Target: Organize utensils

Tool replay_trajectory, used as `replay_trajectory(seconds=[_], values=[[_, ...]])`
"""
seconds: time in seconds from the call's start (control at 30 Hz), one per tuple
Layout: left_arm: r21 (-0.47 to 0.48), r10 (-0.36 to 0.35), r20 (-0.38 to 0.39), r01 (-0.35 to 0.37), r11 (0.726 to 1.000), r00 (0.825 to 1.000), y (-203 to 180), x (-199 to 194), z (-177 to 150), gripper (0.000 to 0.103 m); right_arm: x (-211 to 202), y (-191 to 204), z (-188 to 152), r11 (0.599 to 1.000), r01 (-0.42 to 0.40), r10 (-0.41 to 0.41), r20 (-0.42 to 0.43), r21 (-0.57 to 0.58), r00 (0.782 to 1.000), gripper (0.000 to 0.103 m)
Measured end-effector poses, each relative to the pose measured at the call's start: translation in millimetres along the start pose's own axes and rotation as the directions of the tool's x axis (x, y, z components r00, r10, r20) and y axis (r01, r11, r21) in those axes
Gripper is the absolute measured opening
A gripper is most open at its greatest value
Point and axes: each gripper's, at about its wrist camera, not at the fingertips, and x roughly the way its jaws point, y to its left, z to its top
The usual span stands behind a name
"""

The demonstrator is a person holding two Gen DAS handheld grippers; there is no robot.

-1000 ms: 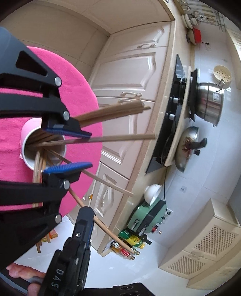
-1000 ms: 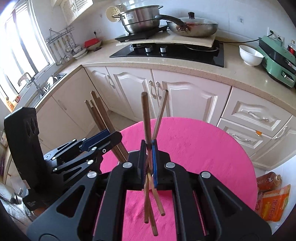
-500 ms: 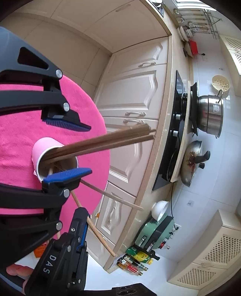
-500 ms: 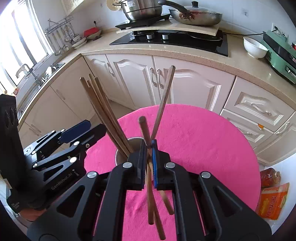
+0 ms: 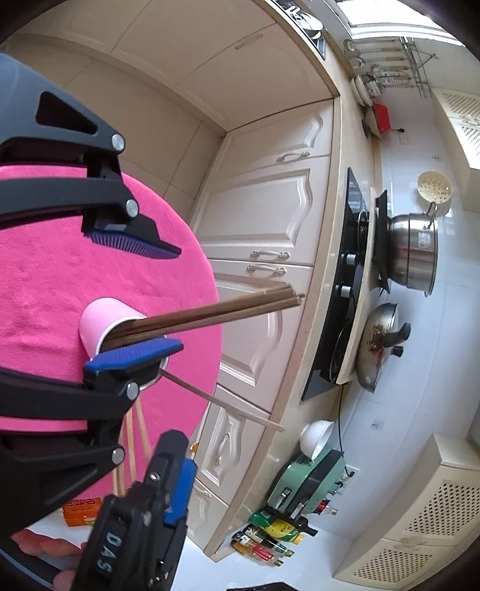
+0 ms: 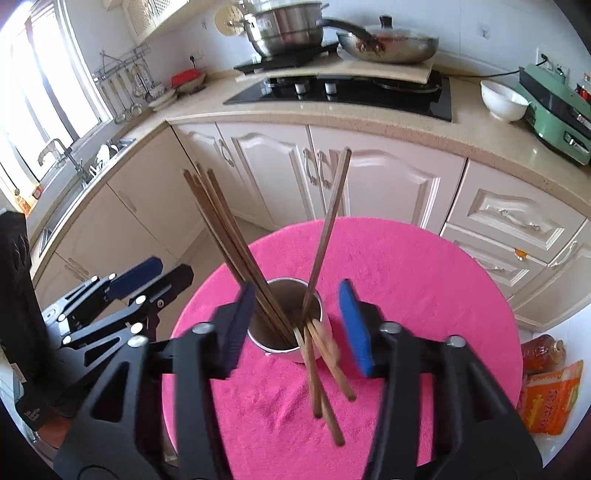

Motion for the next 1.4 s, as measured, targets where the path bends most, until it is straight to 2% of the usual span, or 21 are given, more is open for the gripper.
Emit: replay_trajectory(seconds=[0.33, 0.57, 0.7, 0.77, 0.93, 1.1, 1.2, 1.4], values=[[-0.036, 0.03, 0.042, -0.029, 0.999, 0.999, 3, -57, -20, 0.05, -57, 5, -10, 1.0, 0.016, -0.016, 0.07, -0.002, 0.997, 0.05], [-0.011, 0.025, 0.089, -0.025, 1.0, 0.996, -2, -121, -23, 0.051, -123, 35, -39, 0.998, 0.064, -0.059, 0.157, -0.028, 0.986, 0.054], [0.044, 0.016, 0.151, -0.023, 0.999, 0.988, -6, -174, -28, 0.055, -173, 68, -66, 0.99, 0.132, -0.115, 0.268, -0.047, 0.957, 0.058], [0.065, 0.001, 0.18, -0.013, 0.998, 0.984, -6, -201, -32, 0.056, -193, 81, -78, 0.989, 0.142, -0.123, 0.301, -0.04, 0.946, 0.064], [0.114, -0.045, 0.265, 0.015, 0.993, 0.963, 5, -286, -56, 0.06, -251, 133, -124, 0.983, 0.181, -0.163, 0.374, -0.013, 0.913, 0.067], [0.164, -0.075, 0.312, 0.024, 0.986, 0.947, 22, -359, -91, 0.064, -304, 186, -174, 0.98, 0.195, -0.188, 0.433, 0.027, 0.882, 0.072], [0.174, -0.079, 0.337, 0.02, 0.984, 0.938, 36, -400, -112, 0.069, -326, 213, -198, 0.979, 0.202, -0.198, 0.447, 0.04, 0.872, 0.074], [0.183, -0.099, 0.338, 0.038, 0.982, 0.936, 58, -460, -139, 0.071, -371, 260, -235, 0.971, 0.234, -0.226, 0.471, 0.042, 0.853, 0.079]])
